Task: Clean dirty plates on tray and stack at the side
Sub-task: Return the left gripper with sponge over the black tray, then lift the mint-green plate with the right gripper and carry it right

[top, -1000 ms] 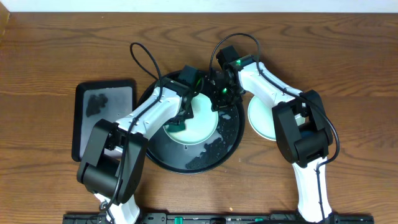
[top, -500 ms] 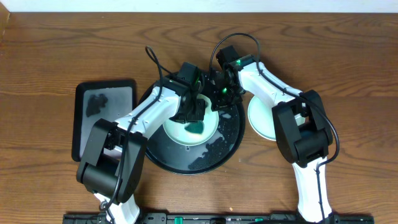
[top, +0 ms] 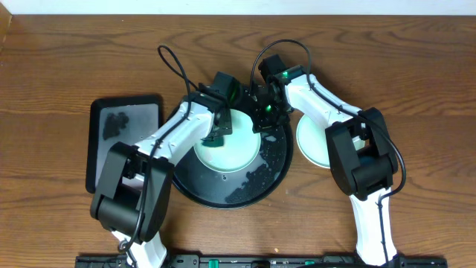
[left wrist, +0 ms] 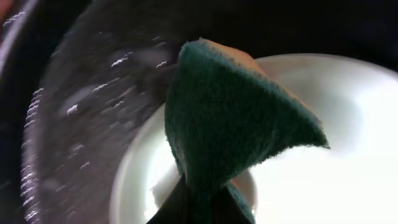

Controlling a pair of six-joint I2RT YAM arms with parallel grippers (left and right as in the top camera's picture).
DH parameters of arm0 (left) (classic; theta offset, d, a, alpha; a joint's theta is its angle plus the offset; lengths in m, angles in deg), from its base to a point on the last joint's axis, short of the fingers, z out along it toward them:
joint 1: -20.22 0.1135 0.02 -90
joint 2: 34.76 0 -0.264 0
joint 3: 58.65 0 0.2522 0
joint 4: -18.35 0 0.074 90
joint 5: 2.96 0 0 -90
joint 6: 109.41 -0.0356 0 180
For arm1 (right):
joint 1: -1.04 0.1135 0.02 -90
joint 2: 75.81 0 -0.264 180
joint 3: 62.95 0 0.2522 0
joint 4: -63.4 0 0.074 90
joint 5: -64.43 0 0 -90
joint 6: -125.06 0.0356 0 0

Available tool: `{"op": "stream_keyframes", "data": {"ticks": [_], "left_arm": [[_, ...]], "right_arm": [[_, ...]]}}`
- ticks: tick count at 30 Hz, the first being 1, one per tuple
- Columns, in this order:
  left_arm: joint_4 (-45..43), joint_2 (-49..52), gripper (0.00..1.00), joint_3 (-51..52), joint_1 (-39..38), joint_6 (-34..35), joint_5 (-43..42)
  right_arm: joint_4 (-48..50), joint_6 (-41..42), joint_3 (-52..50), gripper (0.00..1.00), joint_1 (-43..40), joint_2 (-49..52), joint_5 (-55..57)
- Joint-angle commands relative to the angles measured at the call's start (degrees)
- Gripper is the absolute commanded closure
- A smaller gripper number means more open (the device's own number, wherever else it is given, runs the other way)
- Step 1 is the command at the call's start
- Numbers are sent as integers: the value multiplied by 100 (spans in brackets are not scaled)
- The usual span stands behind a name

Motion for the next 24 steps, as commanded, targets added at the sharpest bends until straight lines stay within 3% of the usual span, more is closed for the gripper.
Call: {"op": "stream_keyframes", "data": {"ticks": [1, 8, 16, 24], "left_arm": [[584, -48, 93, -428, 256, 155, 175], [1447, -566, 92, -892, 302, -192, -374], [1637, -1523, 93, -894, 916, -192, -372], [1648, -1637, 93, -892, 1674, -192, -374]], "right_arm": [[22, 31, -118, 99, 50, 404, 367], [26, 31, -118, 99, 50, 404, 378], [20, 31, -114, 99, 50, 393, 382], [-87, 35, -109, 99, 103, -157, 483]]}}
